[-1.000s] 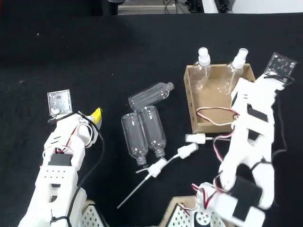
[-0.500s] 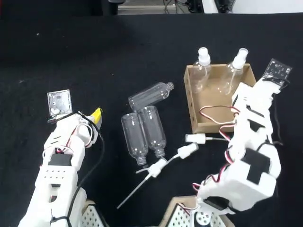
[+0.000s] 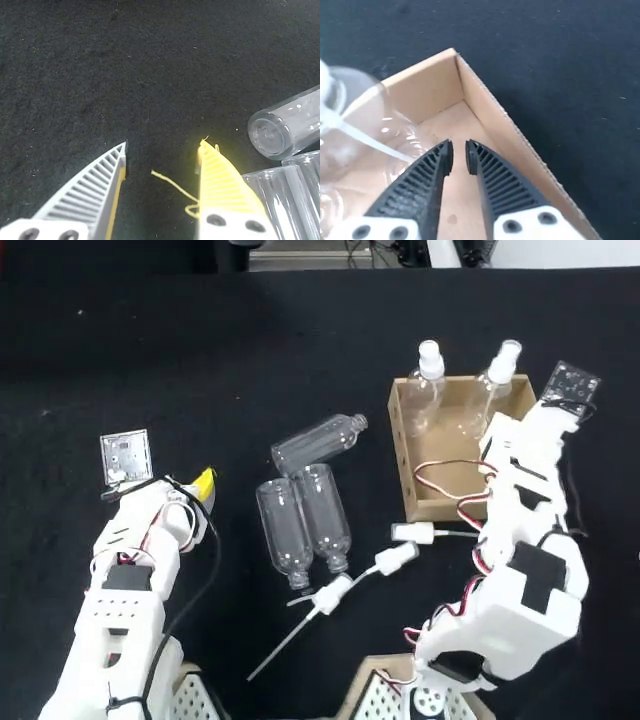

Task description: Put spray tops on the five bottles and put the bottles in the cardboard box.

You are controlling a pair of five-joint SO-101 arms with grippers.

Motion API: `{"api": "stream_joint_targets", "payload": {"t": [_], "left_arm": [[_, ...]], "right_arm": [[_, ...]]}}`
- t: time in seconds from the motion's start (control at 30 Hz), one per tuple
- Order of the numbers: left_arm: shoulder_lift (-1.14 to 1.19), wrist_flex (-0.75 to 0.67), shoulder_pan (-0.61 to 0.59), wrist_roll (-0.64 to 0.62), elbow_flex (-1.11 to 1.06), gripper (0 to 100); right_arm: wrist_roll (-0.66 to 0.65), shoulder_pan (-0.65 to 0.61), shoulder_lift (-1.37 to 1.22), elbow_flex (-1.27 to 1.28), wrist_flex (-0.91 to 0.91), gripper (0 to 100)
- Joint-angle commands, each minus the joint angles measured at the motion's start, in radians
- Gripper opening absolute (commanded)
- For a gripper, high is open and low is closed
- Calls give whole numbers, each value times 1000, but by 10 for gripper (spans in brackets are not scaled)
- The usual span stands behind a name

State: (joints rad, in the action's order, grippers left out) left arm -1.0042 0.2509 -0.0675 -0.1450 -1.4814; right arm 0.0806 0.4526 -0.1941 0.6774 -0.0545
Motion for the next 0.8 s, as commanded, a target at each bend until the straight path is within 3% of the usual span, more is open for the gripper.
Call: {"api": "stream_joint_targets", "payload": {"t": [0.0,0.77], "left_arm": [[-9,-21,-7,-9,12,213],[-9,-21,-5,-9,12,213]], "right_arm": [[2,-32,7,-54,-28,11],[-6,-71,7,-31,-29,11]]}}
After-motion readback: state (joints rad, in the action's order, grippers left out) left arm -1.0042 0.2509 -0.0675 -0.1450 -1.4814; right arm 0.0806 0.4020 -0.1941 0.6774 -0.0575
